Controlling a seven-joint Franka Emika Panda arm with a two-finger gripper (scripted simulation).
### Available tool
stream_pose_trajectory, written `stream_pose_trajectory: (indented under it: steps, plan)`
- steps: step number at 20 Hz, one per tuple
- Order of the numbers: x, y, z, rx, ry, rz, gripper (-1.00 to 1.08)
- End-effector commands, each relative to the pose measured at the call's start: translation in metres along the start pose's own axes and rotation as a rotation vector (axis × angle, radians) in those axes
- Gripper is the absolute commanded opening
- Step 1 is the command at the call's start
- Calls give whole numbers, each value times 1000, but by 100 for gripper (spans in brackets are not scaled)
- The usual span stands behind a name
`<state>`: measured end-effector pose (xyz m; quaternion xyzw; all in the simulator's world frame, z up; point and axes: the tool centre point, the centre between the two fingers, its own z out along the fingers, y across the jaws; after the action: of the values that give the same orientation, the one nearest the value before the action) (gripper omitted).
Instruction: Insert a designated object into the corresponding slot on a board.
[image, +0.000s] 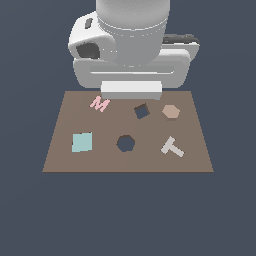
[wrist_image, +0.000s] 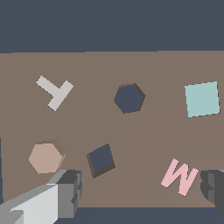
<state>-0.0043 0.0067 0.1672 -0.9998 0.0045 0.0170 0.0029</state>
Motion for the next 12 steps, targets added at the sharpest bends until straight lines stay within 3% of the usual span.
stream_pose_trajectory:
  steps: [1,12]
  plan:
    - [0,0,0,0,0,0,100]
    - [-9,-16,15,0,4,54,100]
